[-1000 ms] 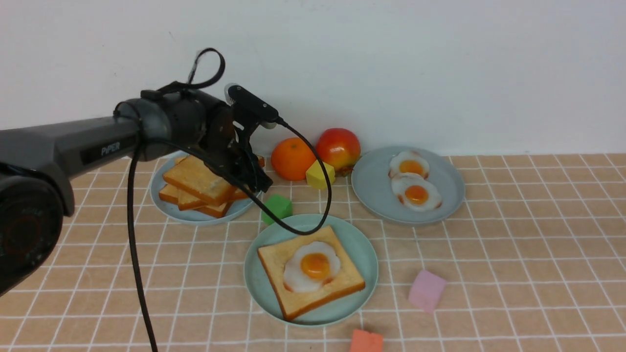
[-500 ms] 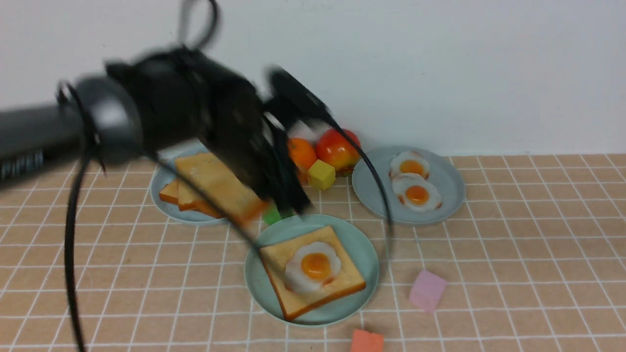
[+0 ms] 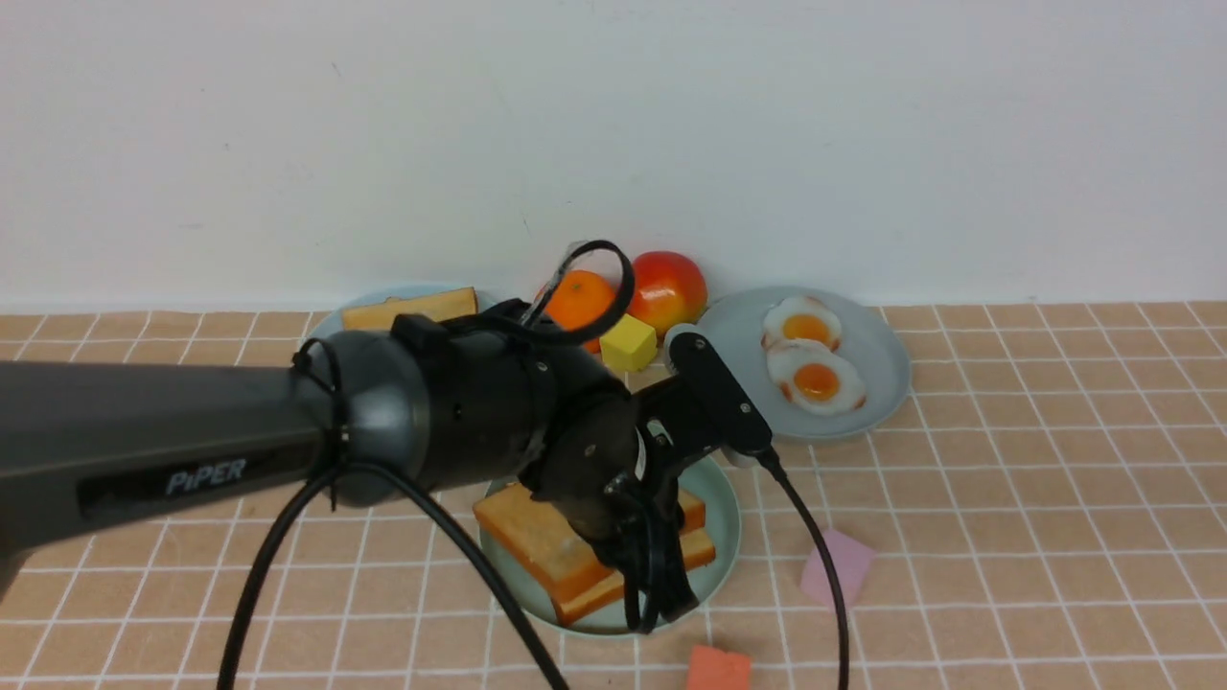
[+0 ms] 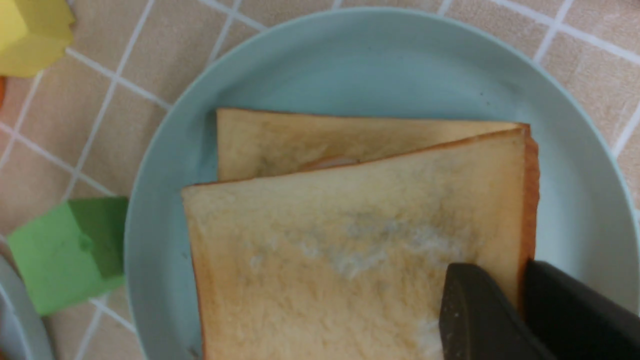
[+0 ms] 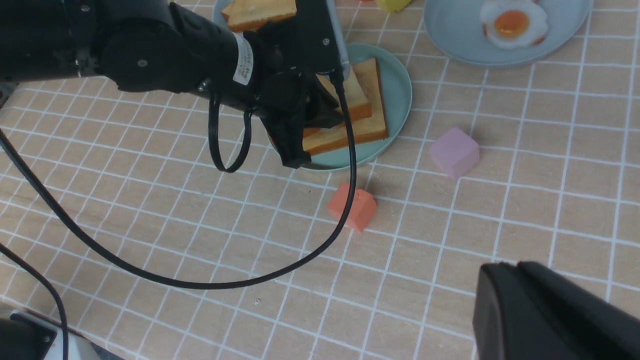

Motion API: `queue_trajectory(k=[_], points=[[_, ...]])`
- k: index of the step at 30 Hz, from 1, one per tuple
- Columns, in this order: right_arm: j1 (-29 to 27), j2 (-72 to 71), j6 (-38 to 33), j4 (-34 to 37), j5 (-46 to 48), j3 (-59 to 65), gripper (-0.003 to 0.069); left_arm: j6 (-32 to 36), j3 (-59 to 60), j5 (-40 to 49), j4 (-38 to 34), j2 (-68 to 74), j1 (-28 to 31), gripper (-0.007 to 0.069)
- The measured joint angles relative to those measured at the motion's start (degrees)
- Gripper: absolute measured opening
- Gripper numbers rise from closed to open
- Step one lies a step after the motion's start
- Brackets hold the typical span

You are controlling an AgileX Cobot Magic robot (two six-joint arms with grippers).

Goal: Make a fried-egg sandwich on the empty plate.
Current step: Use the left arm to place a slice of bread on the fried egg in the middle

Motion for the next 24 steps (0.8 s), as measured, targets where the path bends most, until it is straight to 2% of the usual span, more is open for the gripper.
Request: queue_trajectory(k=[6,24], points=[[0.0,0.0,0.0,0.0,0.3,0.0,0.0043,3.4,0.0,-0.3,1.5,-0.1,0.0,0.0101],[0.0,0.0,0.0,0.0,0.3,0.0,0.0053,4.9,0.0,0.3,1.4,-1.8,0.0,0.0101]])
